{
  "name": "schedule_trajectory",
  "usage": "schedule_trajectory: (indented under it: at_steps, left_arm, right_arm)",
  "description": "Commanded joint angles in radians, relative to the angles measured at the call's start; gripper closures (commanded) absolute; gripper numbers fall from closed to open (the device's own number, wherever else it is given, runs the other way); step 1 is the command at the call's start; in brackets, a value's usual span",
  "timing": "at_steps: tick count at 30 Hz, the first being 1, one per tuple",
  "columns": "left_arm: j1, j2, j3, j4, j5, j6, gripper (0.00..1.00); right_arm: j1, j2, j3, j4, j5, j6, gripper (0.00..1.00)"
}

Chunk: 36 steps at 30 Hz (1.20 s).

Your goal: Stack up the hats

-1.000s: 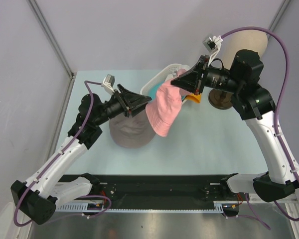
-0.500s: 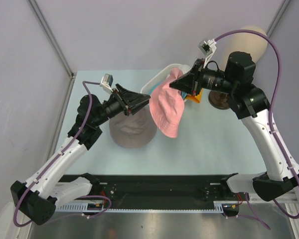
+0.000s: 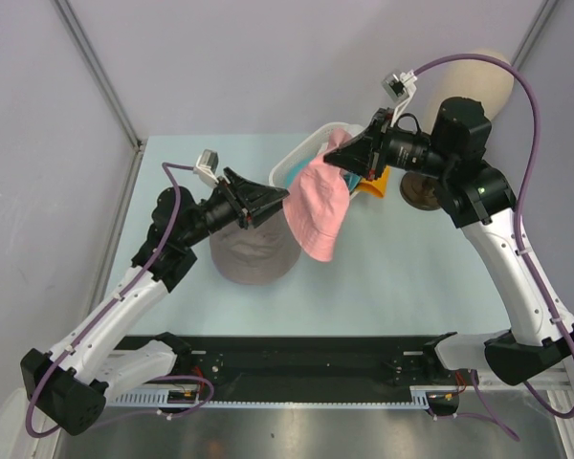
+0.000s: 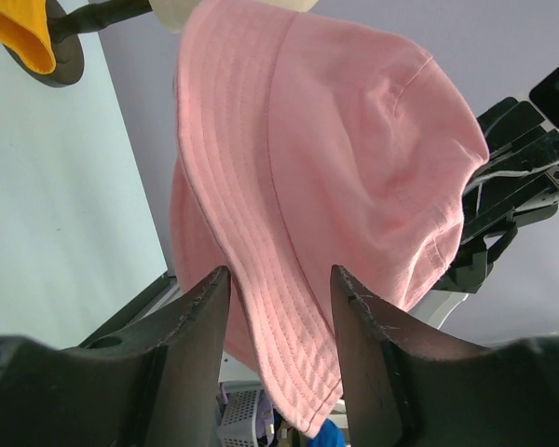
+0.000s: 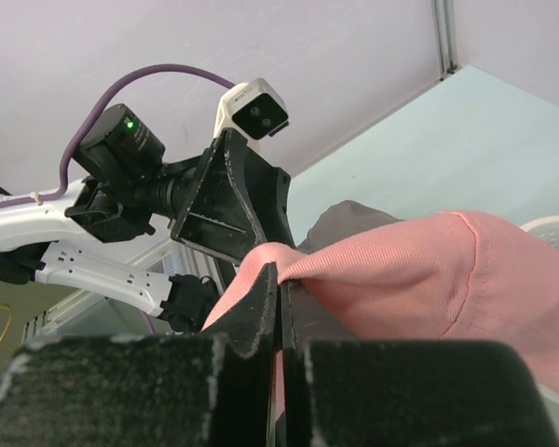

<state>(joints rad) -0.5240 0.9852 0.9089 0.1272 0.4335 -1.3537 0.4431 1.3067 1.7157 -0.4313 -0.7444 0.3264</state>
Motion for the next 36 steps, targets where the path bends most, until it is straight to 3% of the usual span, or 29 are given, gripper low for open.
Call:
schedule_trajectory:
  at_steps: [1, 9, 21, 24, 27, 28, 30, 36]
  left_arm:
    - [-0.011, 0.000, -0.008, -0.014, 0.020, -0.015, 0.47]
    - [-0.019, 0.013, -0.008, -0.001, 0.027, -0.018, 0.44]
    - [-0.024, 0.086, 0.035, 0.176, 0.007, -0.045, 0.44]
    - [-0.025, 0.095, 0.039, 0.192, -0.015, -0.038, 0.50]
    - [-0.024, 0.087, 0.042, 0.155, -0.038, -0.007, 0.72]
    - [-0.024, 0.079, 0.042, 0.141, -0.045, 0.020, 0.86]
    - [-0.024, 0.072, 0.045, 0.083, -0.067, 0.048, 0.97]
    - [-0.022, 0.011, 0.067, -0.107, -0.188, 0.181, 0.99]
  right_arm:
    - [-0.001, -0.004, 0.047, 0.072, 0.007, 0.031, 1.00]
    - [-0.001, 0.005, 0.061, 0.085, 0.007, 0.036, 1.00]
    - [0.006, -0.018, -0.021, 0.080, 0.002, 0.046, 1.00]
    - [0.011, -0.029, -0.051, 0.069, 0.017, 0.037, 1.00]
    - [0.017, -0.038, -0.071, 0.046, 0.049, 0.013, 1.00]
    - [0.019, -0.038, -0.070, 0.023, 0.059, 0.005, 1.00]
    - [0.022, -0.040, -0.065, 0.002, 0.094, -0.019, 1.00]
    - [0.046, -0.012, -0.045, -0.078, 0.201, -0.064, 1.00]
